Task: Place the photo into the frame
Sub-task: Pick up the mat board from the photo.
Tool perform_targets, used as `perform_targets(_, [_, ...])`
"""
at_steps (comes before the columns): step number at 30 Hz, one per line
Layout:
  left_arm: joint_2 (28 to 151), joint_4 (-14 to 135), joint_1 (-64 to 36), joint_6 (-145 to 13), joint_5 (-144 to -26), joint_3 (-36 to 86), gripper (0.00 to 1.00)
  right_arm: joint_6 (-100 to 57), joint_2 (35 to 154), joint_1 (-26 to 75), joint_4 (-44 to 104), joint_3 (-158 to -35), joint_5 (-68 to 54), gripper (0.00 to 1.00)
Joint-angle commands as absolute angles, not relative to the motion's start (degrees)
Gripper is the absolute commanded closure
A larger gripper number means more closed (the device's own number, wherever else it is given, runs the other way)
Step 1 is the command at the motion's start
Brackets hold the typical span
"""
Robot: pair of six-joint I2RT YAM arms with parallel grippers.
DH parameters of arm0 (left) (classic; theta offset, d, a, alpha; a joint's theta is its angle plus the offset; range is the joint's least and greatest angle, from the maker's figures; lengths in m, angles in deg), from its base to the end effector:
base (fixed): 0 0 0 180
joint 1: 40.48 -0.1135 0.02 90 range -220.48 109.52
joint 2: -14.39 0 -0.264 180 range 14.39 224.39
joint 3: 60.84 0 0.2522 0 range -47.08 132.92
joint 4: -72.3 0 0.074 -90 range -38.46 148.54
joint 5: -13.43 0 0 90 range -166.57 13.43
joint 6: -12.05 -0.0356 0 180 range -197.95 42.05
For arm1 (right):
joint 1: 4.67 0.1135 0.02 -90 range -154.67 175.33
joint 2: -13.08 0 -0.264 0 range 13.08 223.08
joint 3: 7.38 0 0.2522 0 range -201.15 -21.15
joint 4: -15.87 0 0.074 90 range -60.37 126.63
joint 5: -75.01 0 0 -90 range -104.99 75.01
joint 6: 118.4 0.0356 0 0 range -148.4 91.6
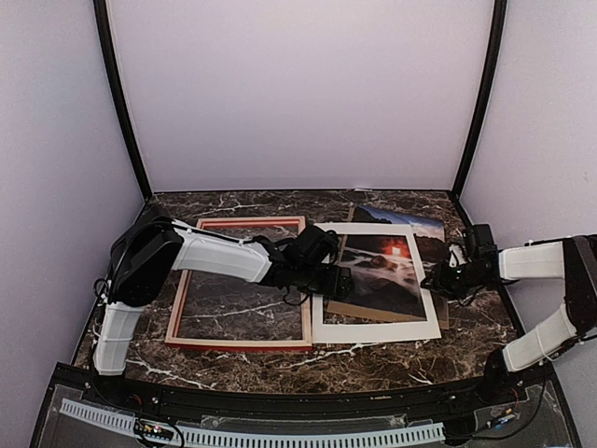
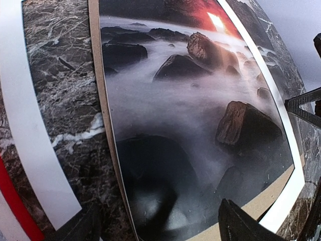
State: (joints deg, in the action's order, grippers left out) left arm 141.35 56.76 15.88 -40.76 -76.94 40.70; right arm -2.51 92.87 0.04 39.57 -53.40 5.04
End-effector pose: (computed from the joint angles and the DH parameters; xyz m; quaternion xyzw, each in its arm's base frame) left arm 0.2709 -0.4075 0.1443 0.1528 0.8969 -0.3044 0.2821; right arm 0.2388 0.0319 0.1425 0.1259 0.9382 0.2338 0.2220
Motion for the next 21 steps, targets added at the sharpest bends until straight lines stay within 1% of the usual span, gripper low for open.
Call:
perform_targets(1, [145.13, 48.33, 15.51, -38.59, -78.7, 36.66, 0.17, -1.49, 93.24, -0.9, 35.71, -51.79, 12.18, 0.66])
perform_targets(8, [145.15, 49.0, 15.51, -38.51, -79.19, 36.18, 0.17, -0.77, 94.24, -1.48, 33.07, -51.03, 17.41, 0.7])
perform_targets(21, [145.15, 50.66, 15.51, -38.34, -80.55, 35.34, 0.17, -1.12, 94.92, -1.5, 30.96, -50.31, 25.01, 0.73])
